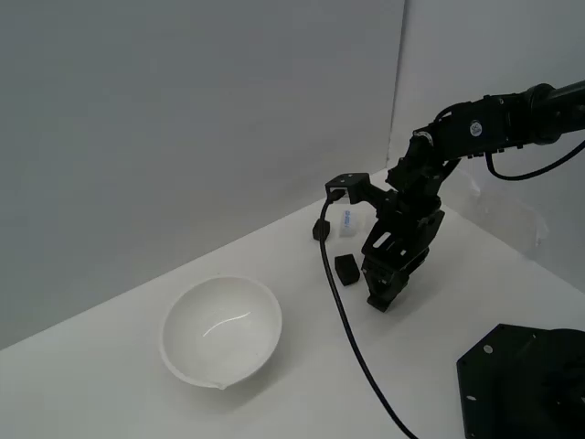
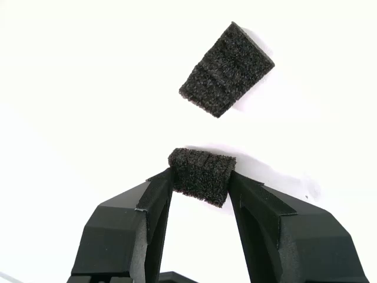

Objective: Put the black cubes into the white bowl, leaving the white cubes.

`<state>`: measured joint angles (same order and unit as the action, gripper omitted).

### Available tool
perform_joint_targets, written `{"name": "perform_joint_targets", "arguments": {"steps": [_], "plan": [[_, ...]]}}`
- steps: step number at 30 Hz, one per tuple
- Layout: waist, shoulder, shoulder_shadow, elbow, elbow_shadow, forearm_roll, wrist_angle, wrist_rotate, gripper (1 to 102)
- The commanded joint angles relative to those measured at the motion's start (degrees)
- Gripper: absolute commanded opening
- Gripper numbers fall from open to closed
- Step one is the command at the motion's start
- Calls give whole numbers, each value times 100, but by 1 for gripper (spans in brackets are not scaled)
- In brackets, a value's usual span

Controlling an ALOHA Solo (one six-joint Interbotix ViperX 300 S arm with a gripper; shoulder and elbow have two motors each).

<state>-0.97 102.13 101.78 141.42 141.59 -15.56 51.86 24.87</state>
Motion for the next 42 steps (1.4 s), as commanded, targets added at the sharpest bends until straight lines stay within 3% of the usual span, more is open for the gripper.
{"name": "perform_joint_targets", "arguments": {"steps": [1, 10, 16, 25, 33, 42], "plan": [[-35, 360, 396, -26, -53, -53, 88, 18, 45], [-35, 1362, 1389, -475, -501, -114, 466, -26, 46], [-246, 1942, 1960, -809, -853, -519, 501, -44, 46], [-1090, 2004, 2030, -1134, -1187, -1072, 466, -185, 46], [-1942, 1670, 1687, -1292, -1345, -1617, -149, -211, 46], [-2602, 817, 835, -1564, -1600, -1740, -835, -211, 46]]}}
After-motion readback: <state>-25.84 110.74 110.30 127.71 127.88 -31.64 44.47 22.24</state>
